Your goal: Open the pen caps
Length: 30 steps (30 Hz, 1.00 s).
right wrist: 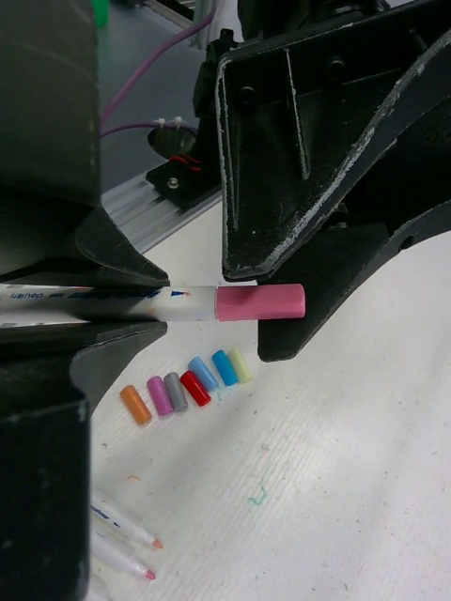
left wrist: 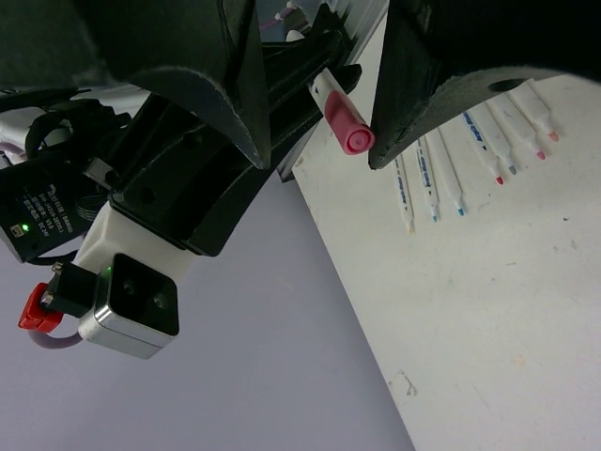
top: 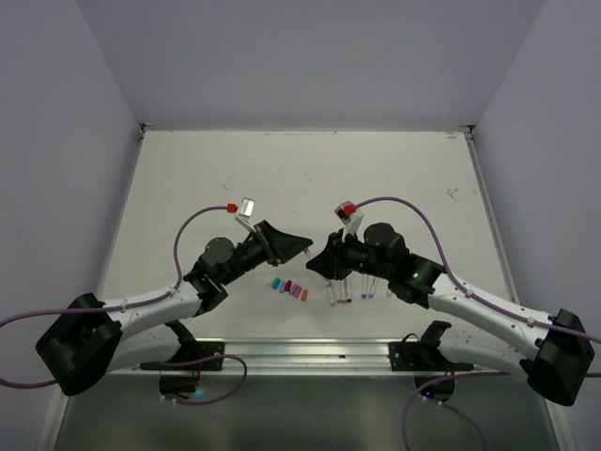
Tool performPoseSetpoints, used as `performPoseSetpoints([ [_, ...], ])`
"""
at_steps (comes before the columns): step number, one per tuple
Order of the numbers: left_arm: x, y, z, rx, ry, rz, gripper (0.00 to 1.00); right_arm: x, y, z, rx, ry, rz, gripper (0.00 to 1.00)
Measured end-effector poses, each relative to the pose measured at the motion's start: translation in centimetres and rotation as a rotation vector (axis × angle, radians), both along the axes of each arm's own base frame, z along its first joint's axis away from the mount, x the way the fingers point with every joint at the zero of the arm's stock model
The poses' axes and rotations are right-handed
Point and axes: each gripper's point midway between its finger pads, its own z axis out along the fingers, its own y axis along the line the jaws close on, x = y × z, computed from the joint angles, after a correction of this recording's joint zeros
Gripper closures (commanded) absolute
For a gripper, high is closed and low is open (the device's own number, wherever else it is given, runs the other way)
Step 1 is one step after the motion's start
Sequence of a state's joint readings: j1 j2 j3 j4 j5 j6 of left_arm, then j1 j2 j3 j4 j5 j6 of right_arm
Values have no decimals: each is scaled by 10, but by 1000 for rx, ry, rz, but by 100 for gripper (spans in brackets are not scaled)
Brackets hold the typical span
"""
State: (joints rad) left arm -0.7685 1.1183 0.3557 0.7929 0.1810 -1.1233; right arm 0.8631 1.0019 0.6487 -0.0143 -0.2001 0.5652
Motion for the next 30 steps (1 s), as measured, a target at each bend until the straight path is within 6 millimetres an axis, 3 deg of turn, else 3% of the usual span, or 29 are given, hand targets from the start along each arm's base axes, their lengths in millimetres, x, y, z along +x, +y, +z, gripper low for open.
performPoseSetpoints([
  [8, -1, -2, -2, -17, 18, -10, 65, 3, 3, 5, 23, -10, -2, 100],
  [11, -1, -2, -5, -20, 33, -10, 86, 2, 4, 6, 27, -9, -2, 100],
  [12, -1, -2, -5, -25, 40, -10, 100, 2, 4, 6, 29, -11, -2, 100],
  [17, 0, -1, -2, -42, 46, 0, 100, 3, 5, 6, 28, -11, -2, 100],
  [22, 8, 14, -8, 18, 82, 127, 100, 5, 12, 1, 20, -14, 9, 100],
  [24, 22, 23, -8, 73, 67, 217, 100, 6, 12, -6, 6, -6, 4, 100],
  [30, 99, 76, 6, 178, 27, 543, 100, 1, -6, -50, -93, 66, -34, 100],
])
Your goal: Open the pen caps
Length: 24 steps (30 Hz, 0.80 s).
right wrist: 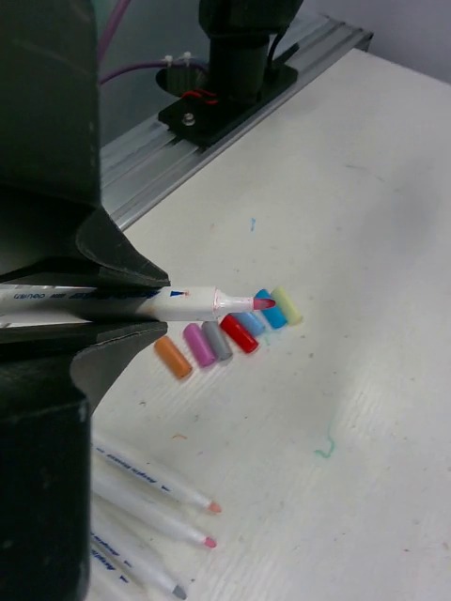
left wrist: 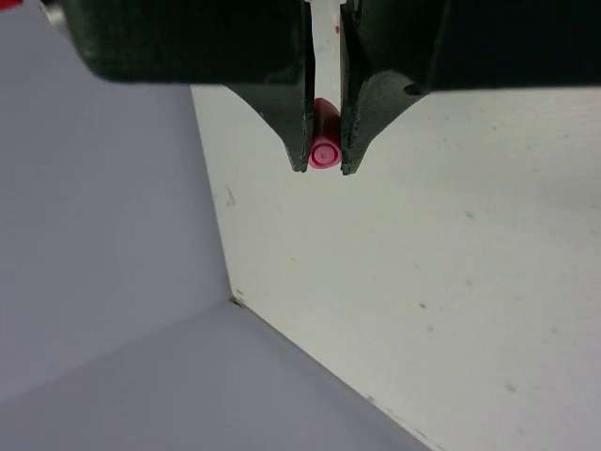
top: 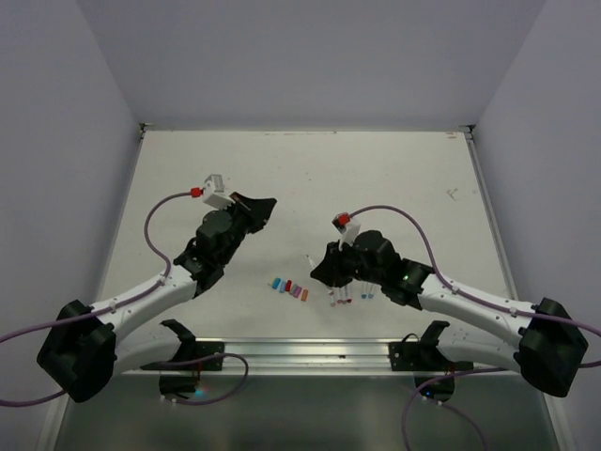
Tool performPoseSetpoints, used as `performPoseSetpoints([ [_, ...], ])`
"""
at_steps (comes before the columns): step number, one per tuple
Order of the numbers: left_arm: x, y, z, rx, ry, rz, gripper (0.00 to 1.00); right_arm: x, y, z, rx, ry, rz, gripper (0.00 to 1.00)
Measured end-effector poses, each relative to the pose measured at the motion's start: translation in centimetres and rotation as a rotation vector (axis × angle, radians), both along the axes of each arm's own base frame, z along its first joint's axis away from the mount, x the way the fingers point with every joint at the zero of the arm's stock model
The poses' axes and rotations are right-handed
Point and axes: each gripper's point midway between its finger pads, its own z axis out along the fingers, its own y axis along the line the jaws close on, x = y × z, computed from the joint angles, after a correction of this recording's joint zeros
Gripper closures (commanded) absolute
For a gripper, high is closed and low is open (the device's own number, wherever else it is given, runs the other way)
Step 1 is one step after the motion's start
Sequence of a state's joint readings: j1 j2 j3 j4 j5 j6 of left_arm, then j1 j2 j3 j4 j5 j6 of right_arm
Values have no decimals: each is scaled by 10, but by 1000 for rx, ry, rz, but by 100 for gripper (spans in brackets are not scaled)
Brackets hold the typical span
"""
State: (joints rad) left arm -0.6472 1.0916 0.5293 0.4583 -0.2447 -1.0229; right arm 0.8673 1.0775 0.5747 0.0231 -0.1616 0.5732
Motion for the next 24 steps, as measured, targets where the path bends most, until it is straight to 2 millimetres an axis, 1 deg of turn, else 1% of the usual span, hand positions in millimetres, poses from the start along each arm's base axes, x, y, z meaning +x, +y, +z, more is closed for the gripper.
performPoseSetpoints([
  [2, 17, 15, -10, 55, 20, 59, 100, 0, -7, -8, -30, 13, -26, 100],
  [3, 22, 19, -16, 91, 35, 70, 100, 1, -13, -12, -56, 17, -54, 100],
  [4, 25, 18, -21, 127, 49, 67, 100, 3, -19, -14, -74, 17, -78, 100],
  [6, 26, 15, -28, 202, 67, 33, 100, 10, -36, -19, -138, 19, -158, 100],
  [8, 24, 11, -34, 263, 80, -9, 100, 23, -56, -22, -204, 30, -260, 100],
  [11, 14, 11, -48, 344, 102, -72, 100, 44, -95, -32, -287, 70, -443, 100],
  [14, -1, 15, -66, 402, 131, -118, 100, 51, -135, -48, -381, 128, -604, 100],
  [15, -6, 18, -72, 417, 139, -129, 100, 51, -146, -52, -407, 143, -648, 100],
  [19, -29, 30, -104, 477, 199, -167, 100, 47, -181, -62, -502, 170, -781, 100],
  [22, -42, 37, -127, 510, 256, -185, 100, 44, -204, -63, -553, 182, -872, 100],
  [24, -49, 41, -137, 521, 277, -191, 100, 41, -216, -64, -576, 193, -926, 100],
])
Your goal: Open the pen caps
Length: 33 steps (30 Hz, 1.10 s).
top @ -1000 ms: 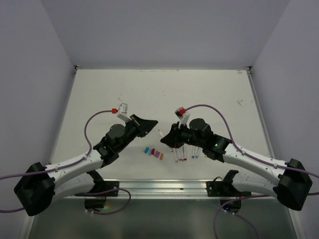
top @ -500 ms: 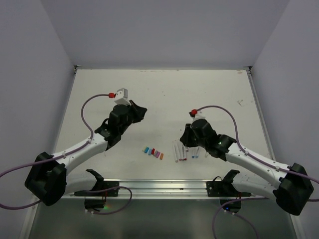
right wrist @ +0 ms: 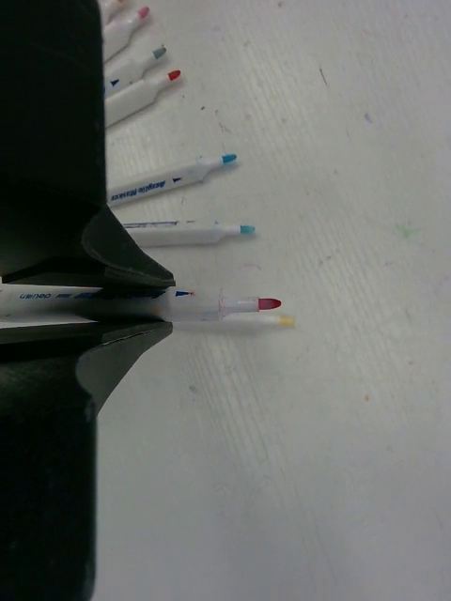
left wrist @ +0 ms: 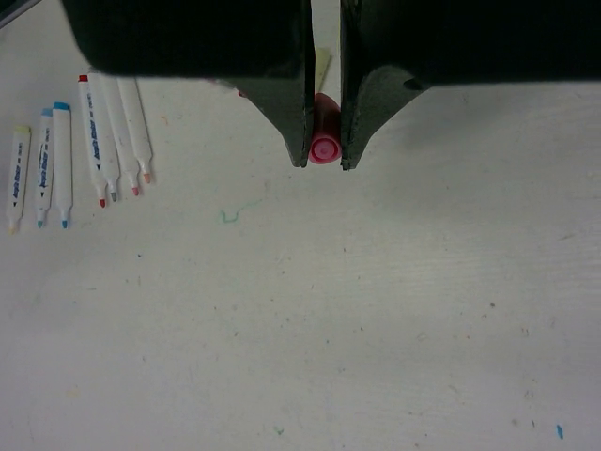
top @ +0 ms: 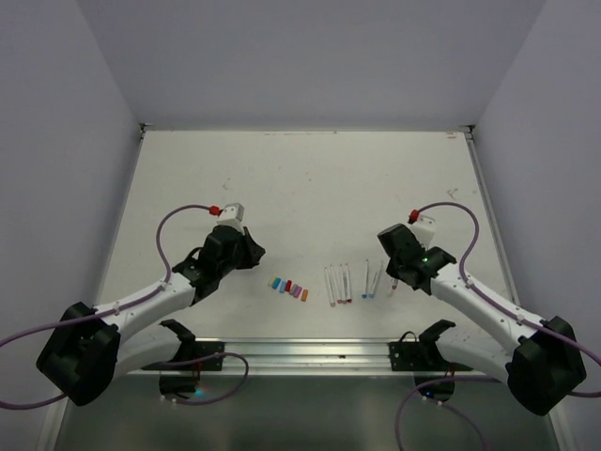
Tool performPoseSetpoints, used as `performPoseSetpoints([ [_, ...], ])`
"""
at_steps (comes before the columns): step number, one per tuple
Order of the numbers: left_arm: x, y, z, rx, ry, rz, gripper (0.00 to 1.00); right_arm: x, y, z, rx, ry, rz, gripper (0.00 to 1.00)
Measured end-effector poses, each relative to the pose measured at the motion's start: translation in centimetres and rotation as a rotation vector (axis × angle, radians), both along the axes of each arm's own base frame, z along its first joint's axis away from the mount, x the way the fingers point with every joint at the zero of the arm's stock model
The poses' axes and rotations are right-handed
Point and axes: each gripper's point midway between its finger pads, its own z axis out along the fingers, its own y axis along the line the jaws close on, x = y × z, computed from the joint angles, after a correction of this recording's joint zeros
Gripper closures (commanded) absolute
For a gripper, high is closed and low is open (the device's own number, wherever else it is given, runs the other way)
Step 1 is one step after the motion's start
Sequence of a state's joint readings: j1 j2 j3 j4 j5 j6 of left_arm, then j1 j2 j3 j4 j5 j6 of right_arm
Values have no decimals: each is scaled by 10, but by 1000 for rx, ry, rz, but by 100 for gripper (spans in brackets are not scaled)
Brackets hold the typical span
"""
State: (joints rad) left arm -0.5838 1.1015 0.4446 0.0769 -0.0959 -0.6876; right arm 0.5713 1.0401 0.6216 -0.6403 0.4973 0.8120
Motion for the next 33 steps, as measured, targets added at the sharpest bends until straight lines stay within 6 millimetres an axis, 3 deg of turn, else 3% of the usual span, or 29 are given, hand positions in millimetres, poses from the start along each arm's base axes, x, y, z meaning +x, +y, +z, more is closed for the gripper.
performPoseSetpoints([
  [8, -16, 9, -14, 0, 16, 2, 100, -6, -41, -4, -71, 20, -203, 100],
  [15, -24, 11, -25, -8, 34, -5, 100, -15, -61, -24, -85, 85, -309, 100],
  [26, -36, 15, -39, -20, 60, -7, 100, -21, -56, -51, -97, 219, -280, 100],
  [33, -33, 10, -38, -46, 58, -8, 100, -20, -50, -54, -77, 237, -246, 80],
])
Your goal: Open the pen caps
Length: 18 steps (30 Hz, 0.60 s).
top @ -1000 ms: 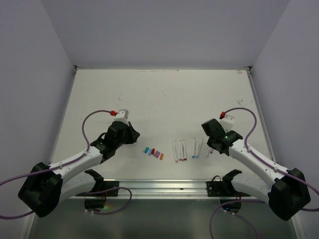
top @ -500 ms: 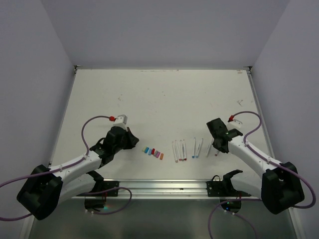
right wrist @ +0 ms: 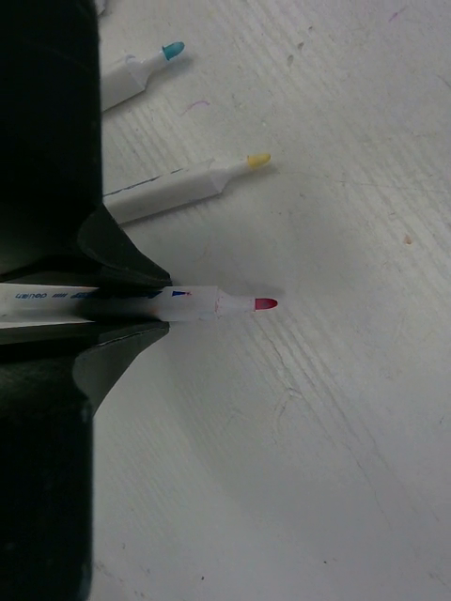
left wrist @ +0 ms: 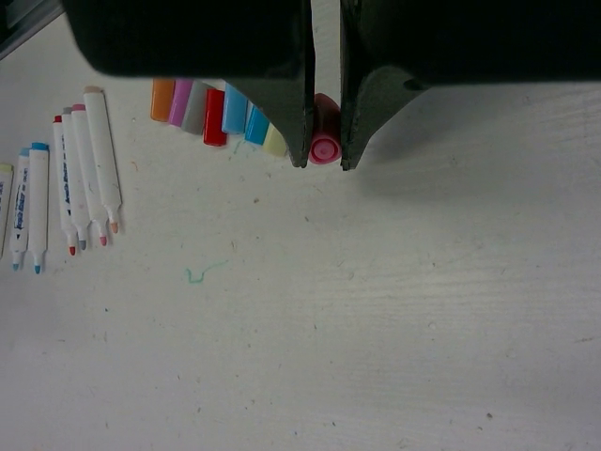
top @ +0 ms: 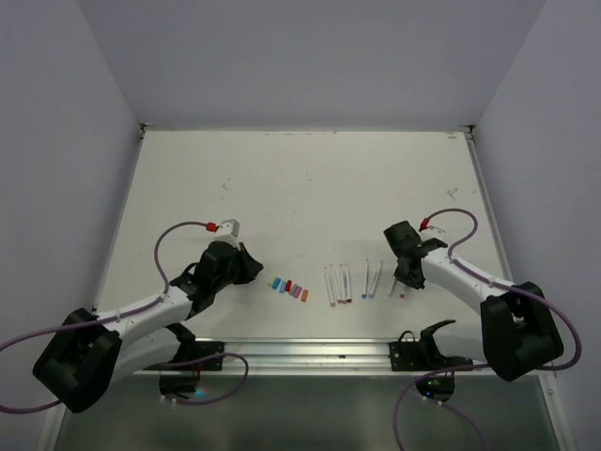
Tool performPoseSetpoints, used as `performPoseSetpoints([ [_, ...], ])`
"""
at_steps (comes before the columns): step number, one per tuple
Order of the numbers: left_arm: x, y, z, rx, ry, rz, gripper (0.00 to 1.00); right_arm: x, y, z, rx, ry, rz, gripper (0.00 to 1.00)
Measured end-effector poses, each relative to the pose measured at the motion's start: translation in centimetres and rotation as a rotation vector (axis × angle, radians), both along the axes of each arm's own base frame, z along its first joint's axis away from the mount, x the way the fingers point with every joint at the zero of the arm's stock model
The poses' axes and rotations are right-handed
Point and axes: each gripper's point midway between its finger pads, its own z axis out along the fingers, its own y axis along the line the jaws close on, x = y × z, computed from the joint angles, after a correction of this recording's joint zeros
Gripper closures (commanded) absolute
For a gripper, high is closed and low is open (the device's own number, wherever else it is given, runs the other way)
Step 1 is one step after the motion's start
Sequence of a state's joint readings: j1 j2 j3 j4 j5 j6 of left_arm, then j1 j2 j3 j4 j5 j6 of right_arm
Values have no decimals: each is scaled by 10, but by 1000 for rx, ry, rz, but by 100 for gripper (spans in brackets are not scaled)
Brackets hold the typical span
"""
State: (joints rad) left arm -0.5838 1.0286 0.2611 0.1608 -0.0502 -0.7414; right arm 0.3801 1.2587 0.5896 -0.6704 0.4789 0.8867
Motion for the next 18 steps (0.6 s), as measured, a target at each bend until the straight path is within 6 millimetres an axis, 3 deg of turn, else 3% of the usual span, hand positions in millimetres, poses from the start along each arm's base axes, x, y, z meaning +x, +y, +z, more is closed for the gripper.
performPoseSetpoints([
  [3, -1, -2, -6, 2, 21, -9, 100, 1, 2, -1, 8, 4, 15, 71],
  [5, -3, -3, -11, 5, 40, -14, 100, 2, 4, -1, 12, 8, 24, 55],
  [9, -4, -4, -16, 6, 56, -20, 100, 6, 6, 1, 20, 0, 40, 43],
  [13, -6, -7, -18, -4, 62, -33, 100, 9, 8, 2, 25, -14, 52, 35],
  [18, -12, -9, -22, -14, 76, -54, 95, 12, 9, 9, 33, -44, 62, 34],
])
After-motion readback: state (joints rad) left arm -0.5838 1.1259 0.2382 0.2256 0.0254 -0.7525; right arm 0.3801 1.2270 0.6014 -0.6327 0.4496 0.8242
